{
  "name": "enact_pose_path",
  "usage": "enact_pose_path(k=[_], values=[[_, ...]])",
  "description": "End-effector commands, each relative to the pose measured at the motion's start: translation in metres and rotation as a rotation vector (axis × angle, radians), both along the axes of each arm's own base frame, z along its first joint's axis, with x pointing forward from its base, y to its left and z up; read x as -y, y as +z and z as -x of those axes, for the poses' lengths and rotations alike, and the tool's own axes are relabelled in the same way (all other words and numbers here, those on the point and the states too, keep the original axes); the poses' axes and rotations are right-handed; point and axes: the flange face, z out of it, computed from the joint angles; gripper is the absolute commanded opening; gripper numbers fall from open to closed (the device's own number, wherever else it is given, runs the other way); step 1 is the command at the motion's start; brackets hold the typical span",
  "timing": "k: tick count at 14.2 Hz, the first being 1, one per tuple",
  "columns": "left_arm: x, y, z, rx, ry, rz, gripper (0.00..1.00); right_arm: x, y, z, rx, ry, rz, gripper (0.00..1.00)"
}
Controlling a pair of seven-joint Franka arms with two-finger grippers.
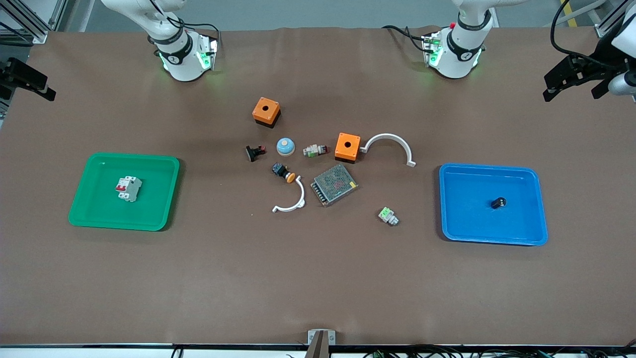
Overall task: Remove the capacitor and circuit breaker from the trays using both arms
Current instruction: 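Move the right gripper to the breaker while the left gripper reaches the capacitor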
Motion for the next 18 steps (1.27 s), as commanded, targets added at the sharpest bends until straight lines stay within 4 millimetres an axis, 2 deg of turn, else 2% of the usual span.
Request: enact_pose_path(k=[1,4,6,8,9,11,12,14,15,16,17,18], values=[[-0.004,0.004,-0.004,0.002,-0.014,0.008,1.0,-0.004,0.003,0.003,0.005,0.007,0.004,1.0],[-0.01,-0.012,-0.016,-0.029,-0.002,0.006,1.0,-0.008,0.004,0.003,0.008,0.013,0.004,1.0],[-0.02,-0.03,-0.034,-0.059,0.011,0.001,1.0,-0.005,0.004,0.002,0.009,0.009,0.011,1.0],[-0.032,-0.067,-0.055,-0.108,0.025,-0.026,1.0,-0.002,0.003,0.001,0.007,0.0,0.007,1.0],[-0.038,-0.086,-0.065,-0.112,0.031,-0.035,1.0,0.003,-0.003,-0.006,0.006,-0.007,0.017,1.0],[-0.055,-0.125,-0.073,-0.094,0.055,-0.041,1.0,0.014,-0.009,-0.018,0.011,-0.035,0.028,1.0],[-0.064,-0.151,-0.075,-0.081,0.065,-0.041,1.0,0.021,-0.027,-0.032,-0.008,-0.048,0.027,1.0],[-0.071,-0.198,-0.075,-0.036,0.051,-0.071,1.0,0.033,-0.086,-0.07,-0.073,-0.058,0.028,1.0],[-0.07,-0.219,-0.074,-0.012,0.044,-0.072,1.0,0.039,-0.102,-0.079,-0.084,-0.066,0.029,1.0],[-0.08,-0.239,-0.073,0.001,0.055,-0.069,1.0,0.039,-0.108,-0.085,-0.053,-0.063,0.035,1.0],[-0.092,-0.26,-0.072,0.012,0.069,-0.066,1.0,0.043,-0.131,-0.084,-0.069,-0.072,0.033,1.0],[-0.095,-0.279,-0.072,0.012,0.07,-0.061,1.0,0.056,-0.159,-0.083,-0.069,-0.095,0.031,1.0]])
